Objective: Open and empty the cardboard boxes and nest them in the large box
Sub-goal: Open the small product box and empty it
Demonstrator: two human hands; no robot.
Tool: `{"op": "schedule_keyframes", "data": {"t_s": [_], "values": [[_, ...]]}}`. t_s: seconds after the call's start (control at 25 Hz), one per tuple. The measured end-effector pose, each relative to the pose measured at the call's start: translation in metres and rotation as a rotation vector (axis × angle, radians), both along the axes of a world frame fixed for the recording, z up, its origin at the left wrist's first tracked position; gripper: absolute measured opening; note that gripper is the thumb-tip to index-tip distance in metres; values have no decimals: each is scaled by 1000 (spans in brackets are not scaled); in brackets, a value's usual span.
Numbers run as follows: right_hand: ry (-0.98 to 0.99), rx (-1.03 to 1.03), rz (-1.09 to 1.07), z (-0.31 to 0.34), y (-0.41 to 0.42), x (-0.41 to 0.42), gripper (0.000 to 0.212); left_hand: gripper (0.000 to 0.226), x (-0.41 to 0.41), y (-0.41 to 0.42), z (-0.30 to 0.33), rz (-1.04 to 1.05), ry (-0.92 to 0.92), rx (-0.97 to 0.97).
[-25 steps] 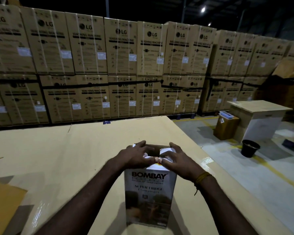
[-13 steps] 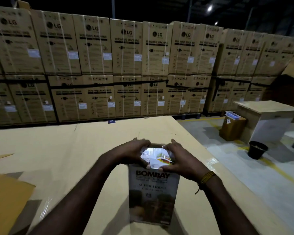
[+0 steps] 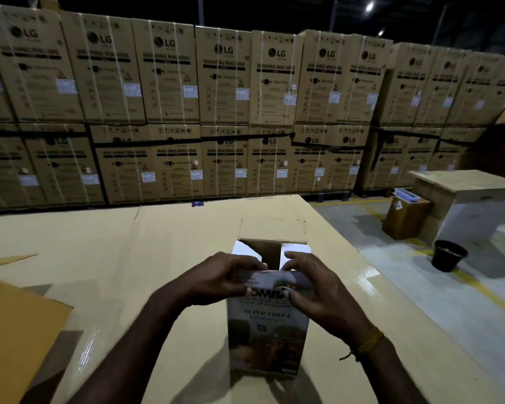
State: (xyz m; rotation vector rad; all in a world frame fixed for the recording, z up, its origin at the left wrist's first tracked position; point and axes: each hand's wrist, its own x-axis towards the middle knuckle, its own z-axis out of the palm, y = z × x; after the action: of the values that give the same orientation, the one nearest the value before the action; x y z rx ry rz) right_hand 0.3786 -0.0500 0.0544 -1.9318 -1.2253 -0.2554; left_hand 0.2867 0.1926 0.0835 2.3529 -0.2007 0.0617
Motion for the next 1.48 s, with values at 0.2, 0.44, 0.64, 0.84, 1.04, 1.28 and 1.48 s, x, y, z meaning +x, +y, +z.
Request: {"op": "schedule_keyframes", "data": {"t_s": [0.2,0.44,0.64,0.84,1.04,1.28,1.48], "values": [[22,-28,21,-6,-10,2,31,50,-6,-6,-10,-67,-10,-44],[135,-288,4,-18,-15,-7,59,27,-10,-16,-8,-57,83,121],[190,-128,-133,-24,-3,-13,55,14,-6,-47,-9,192,-52,244],[41,-105,-267,-43,13,-21,45,72,-1,-55,-26,168,62,598],[71,-77,-453,-34,32,-22,38,41,0,-65,-35,357,-54,545],[238,-334,-634,5,53,-16,26,39,3,-89,-39,552,-13,550],[286,-461,-687,19,62,-6,51,41,-4,-91,-39,610,-60,542]]}}
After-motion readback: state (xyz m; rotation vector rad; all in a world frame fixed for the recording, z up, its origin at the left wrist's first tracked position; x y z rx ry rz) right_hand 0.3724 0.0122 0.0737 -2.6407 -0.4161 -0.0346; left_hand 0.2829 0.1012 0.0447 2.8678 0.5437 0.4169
